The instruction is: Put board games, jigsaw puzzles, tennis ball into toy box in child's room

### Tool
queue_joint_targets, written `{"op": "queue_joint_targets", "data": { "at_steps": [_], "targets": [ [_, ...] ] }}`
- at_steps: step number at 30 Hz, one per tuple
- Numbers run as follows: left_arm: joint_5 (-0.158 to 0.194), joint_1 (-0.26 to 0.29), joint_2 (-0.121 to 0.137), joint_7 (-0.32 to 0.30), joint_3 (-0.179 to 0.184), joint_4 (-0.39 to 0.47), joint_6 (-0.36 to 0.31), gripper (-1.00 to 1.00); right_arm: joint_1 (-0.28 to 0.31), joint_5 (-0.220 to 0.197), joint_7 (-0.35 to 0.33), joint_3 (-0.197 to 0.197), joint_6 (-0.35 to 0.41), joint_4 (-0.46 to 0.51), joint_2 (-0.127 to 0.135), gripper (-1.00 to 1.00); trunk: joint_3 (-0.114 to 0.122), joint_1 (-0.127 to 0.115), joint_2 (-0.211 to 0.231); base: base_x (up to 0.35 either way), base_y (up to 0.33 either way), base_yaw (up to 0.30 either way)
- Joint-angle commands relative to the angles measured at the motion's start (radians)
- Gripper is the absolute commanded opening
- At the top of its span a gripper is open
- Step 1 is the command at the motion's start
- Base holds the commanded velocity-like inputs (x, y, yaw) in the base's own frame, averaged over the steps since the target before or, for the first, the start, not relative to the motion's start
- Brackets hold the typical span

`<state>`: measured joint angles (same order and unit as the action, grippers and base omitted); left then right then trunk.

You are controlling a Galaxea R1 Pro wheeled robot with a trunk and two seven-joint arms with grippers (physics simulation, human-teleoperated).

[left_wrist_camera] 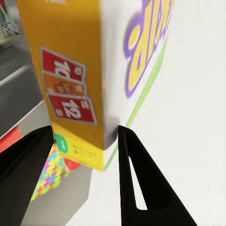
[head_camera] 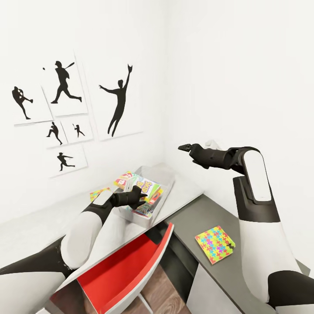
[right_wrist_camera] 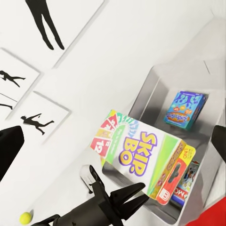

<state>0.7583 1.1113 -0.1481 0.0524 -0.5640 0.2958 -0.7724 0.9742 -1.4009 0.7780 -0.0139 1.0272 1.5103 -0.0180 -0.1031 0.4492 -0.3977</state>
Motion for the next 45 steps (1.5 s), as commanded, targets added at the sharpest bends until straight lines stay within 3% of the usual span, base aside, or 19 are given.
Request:
{"op": "queue_joint_targets", "data": {
  "at_steps": [1,37,45],
  "targets": [
    [0.004,0.001,-0.001,0.006,-0.006,0.002,-0.005,-1.00,0.001,-0.009,0.011,0.001,0.002,0.001,0.000,1.00,-0.002,0.001,-0.002,0.062,-0.058,0.000],
    [0.010,-0.001,0.003,0.012,-0.007,0.001,-0.007,-1.00,0.001,-0.009,0.010,0.001,0.002,-0.021,0.000,1.00,-0.002,0.001,-0.002,0.032,0.000,0.000],
    [0.009,-0.001,0.007,0.015,-0.007,-0.053,-0.004,-1.00,0.001,-0.009,0.010,0.000,0.002,-0.019,0.000,1.00,-0.002,0.001,-0.002,0.000,0.000,0.000]
  ]
}}
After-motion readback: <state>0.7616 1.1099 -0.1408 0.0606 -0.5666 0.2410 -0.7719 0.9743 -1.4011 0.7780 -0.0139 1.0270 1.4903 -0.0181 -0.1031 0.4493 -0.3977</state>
